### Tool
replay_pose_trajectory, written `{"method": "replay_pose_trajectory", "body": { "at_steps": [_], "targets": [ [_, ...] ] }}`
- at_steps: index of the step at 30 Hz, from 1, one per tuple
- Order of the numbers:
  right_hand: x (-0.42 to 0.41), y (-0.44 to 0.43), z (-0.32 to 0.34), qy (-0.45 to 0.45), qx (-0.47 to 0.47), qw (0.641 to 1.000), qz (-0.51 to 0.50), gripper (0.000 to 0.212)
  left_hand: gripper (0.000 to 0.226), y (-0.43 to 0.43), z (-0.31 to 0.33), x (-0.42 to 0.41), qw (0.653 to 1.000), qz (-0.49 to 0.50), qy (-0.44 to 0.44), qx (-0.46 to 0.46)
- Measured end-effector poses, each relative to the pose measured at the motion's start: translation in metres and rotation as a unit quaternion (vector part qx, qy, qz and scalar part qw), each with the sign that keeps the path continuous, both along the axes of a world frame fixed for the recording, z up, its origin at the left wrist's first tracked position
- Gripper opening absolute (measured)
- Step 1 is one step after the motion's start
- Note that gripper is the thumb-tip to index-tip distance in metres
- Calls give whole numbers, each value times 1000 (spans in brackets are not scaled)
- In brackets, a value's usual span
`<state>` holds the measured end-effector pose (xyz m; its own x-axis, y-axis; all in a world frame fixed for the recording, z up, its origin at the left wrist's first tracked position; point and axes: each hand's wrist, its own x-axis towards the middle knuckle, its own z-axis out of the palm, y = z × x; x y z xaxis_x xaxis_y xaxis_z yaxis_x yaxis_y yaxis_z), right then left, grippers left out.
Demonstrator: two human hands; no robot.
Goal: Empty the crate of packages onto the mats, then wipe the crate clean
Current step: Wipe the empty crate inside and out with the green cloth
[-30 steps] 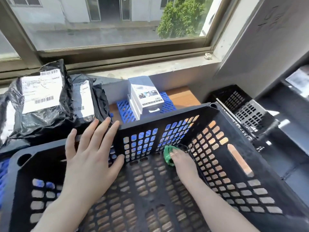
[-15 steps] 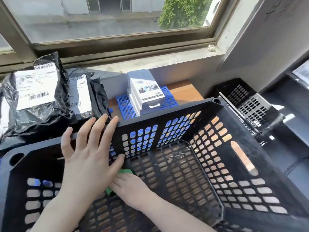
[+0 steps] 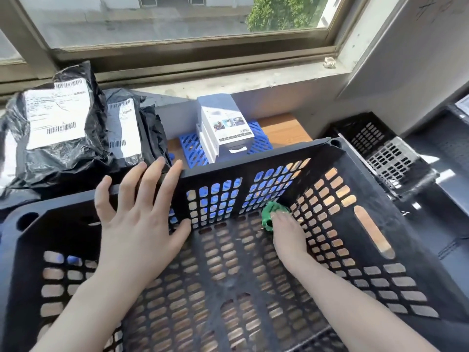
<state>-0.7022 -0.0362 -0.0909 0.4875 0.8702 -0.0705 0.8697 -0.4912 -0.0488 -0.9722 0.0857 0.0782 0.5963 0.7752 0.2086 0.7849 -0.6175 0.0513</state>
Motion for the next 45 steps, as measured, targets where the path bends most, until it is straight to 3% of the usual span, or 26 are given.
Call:
{"method": "replay_pose_trajectory", "body": {
  "at_steps": [2, 4, 8, 12, 16, 20, 23, 25, 27, 29, 32, 34, 35, 41, 45],
  "targets": [
    [-41, 13, -6, 11, 27, 1000, 4, 45, 88, 0, 0, 0, 1000, 3, 1, 4],
    [-89, 25, -17, 38, 97, 991, 80, 37, 88, 0, 0, 1, 1000, 4, 4, 10],
    [-181, 29, -37, 94, 117, 910, 387, 18, 87, 0, -2, 0, 1000, 5, 2, 24],
    [-157, 27, -37, 81, 121, 864, 482, 20, 85, 1, -3, -1, 999, 2, -2, 35],
    [-59, 4, -27, -14, 98, 901, 422, 27, 85, 2, -4, -1, 1000, 2, -1, 31],
    [20, -21, -3, -44, 15, 984, 171, 42, 86, 2, -5, -1, 1000, 4, -6, 27],
    [23, -24, 5, -39, -29, 998, 51, 48, 85, 2, -4, 0, 1000, 6, -6, 28],
    [-7, -14, 3, -24, -20, 999, 26, 44, 86, 2, -5, 0, 1000, 6, -4, 28],
    [-44, -5, -8, -5, 22, 995, 94, 40, 86, 2, -5, 0, 1000, 7, -4, 29],
    [-85, -1, -16, 35, 63, 969, 236, 40, 86, 2, -5, 0, 1000, 8, -2, 30],
    [-153, -5, -24, 54, 48, 874, 481, 30, 86, 2, -5, -1, 999, 7, 2, 34],
    [-175, -5, -27, 85, 36, 820, 565, 26, 86, 2, -5, -1, 999, 7, -1, 36],
    [-173, -4, -28, 82, 41, 815, 572, 25, 86, 2, -5, -1, 999, 5, -3, 37],
    [-63, -19, -20, -39, 31, 854, 518, 29, 85, 2, -6, -1, 1000, 2, -5, 29],
    [5, -32, 5, -58, -12, 952, 300, 39, 85, 2, -6, -1, 999, 1, -15, 31]
  ]
}}
